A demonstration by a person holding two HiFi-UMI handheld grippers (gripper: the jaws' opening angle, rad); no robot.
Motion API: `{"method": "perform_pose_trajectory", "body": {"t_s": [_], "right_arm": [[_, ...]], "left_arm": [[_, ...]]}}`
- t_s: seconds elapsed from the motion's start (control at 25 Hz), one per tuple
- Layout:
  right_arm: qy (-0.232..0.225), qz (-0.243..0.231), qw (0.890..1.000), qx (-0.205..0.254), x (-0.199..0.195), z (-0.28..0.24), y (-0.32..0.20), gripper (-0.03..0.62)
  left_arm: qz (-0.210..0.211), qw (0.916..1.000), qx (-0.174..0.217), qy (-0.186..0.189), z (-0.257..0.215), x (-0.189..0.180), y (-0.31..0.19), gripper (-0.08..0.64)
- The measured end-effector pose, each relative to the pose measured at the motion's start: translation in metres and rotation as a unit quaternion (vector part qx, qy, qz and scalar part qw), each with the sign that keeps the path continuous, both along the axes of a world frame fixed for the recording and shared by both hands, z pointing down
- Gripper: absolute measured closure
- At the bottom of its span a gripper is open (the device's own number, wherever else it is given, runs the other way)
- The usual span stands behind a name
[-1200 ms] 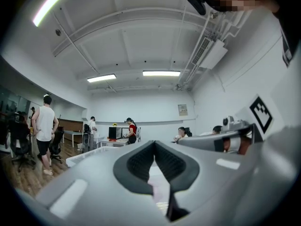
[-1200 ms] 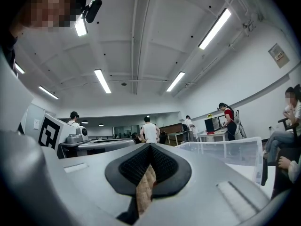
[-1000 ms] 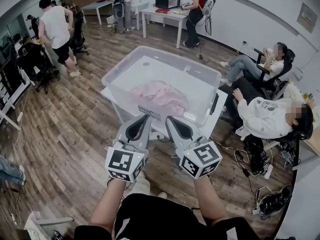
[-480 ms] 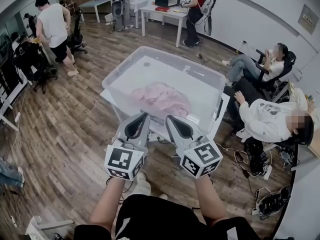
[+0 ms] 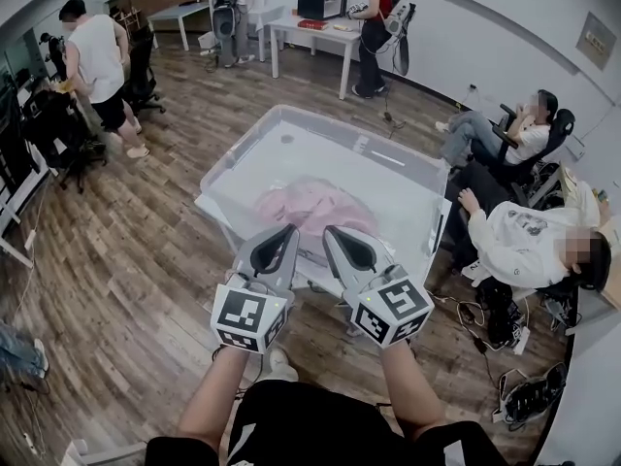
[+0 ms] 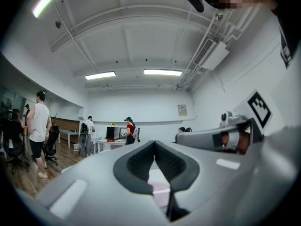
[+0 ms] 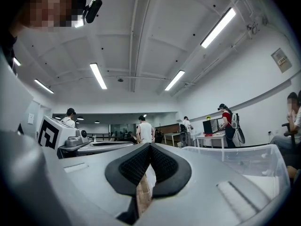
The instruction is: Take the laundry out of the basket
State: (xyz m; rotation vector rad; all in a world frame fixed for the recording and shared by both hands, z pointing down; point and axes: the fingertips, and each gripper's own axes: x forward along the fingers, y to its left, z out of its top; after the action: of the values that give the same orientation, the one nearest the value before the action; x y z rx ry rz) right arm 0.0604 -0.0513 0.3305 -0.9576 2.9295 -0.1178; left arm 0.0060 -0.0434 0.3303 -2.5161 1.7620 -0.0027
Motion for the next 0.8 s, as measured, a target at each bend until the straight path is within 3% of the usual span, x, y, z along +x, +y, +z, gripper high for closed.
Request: {"method": "perform_pose_trajectory", "body": {"t_s": [0.8], "right_arm": [[0.011,0.014,1.000,0.013,-0.069,-0.008,-0.058,0.595]], "left_arm": [[0.031,0.9995,-0.003,0.011,-0.003,-0.062,-0.056,0.552]]}}
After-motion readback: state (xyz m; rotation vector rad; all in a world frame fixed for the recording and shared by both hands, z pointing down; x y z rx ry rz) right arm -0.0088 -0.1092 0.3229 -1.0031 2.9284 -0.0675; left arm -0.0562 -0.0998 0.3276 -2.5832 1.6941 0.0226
